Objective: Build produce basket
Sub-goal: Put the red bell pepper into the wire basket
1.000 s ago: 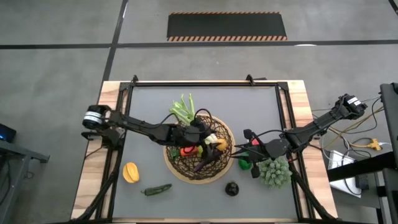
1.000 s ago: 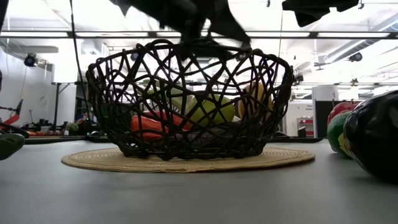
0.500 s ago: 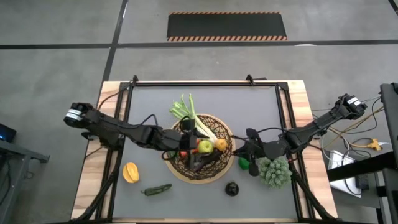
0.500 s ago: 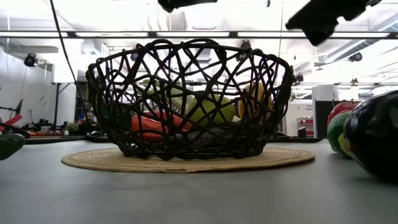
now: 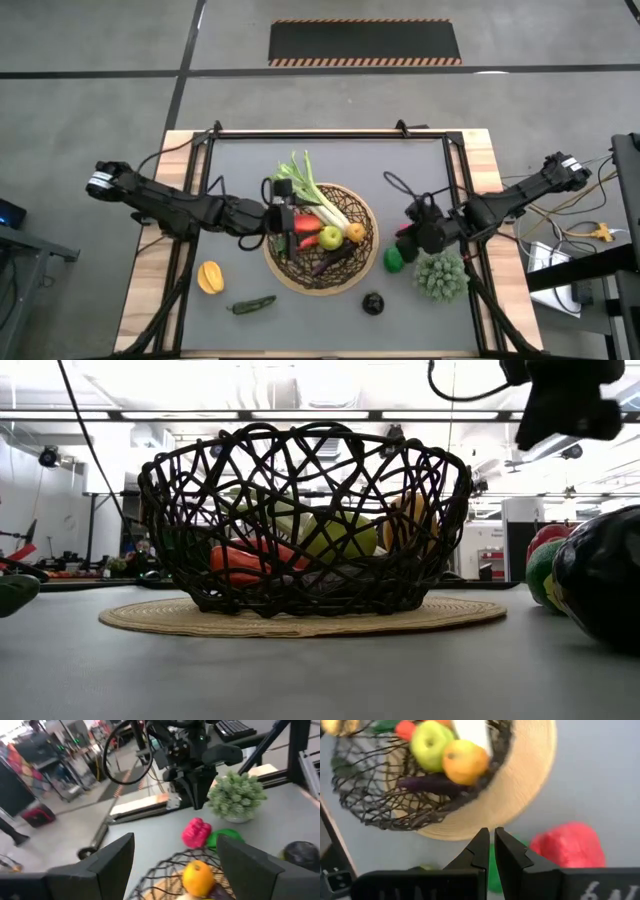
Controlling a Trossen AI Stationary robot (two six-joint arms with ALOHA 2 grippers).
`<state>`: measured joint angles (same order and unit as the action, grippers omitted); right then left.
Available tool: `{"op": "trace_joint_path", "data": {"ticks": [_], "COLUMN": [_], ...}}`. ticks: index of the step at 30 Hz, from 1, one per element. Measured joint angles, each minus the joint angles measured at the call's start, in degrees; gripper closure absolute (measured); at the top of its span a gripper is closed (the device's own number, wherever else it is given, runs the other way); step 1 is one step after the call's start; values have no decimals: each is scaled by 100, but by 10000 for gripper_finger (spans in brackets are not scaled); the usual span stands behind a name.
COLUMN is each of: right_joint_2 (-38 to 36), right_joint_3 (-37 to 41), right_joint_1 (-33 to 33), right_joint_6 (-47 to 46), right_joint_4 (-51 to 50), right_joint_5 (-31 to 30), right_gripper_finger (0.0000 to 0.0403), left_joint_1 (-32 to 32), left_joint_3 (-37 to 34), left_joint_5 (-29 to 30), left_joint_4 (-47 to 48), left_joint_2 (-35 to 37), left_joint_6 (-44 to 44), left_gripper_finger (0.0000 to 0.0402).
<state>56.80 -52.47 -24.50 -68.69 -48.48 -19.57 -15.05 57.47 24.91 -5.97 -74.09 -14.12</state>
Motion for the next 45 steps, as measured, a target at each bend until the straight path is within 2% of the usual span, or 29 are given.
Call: {"op": "trace_joint_path", "data": {"ticks": [6,9,12,14,17,20,23,29,34,41,45], "right_joint_2": [145,395,739,959,1202,1348,1386,1381,1420,1547,1572], "right_joint_3": [-689,-1057,-1460,-1715,-1982,-2067,-2043,-1949,-1932,-1864,-1724], "right_joint_1": [277,438,632,779,1064,1257,1455,1752,1889,2128,2211], "right_joint_6": [-1033,-1128,-1130,-1130,-1186,-1335,-1393,-1333,-1336,-1397,-1354], "right_joint_4": [-992,-1255,-1686,-2008,-2568,-2934,-3046,-3112,-3127,-3131,-3133], "right_joint_5": [378,690,972,1255,2015,2408,2579,2499,2622,2821,2858], "right_gripper_finger": [385,385,385,385,385,386,386,380,327,189,127], "left_joint_1": [7,7,9,9,9,9,9,9,9,4,4], "left_joint_3": [0,-4,-4,-8,-79,-289,-592,-1274,-1743,-2139,-2216], "left_joint_5": [422,699,717,715,729,765,814,826,824,824,824], "left_joint_4": [-156,-290,-314,-299,-302,-323,-455,-1213,-1582,-1638,-1628], "left_joint_2": [121,119,119,117,169,294,510,1134,1697,2270,2411], "left_joint_6": [-757,-1170,-1472,-1591,-1675,-1675,-1688,-1909,-1931,-1934,-1933], "left_gripper_finger": [139,139,139,139,139,139,139,139,139,139,139]}}
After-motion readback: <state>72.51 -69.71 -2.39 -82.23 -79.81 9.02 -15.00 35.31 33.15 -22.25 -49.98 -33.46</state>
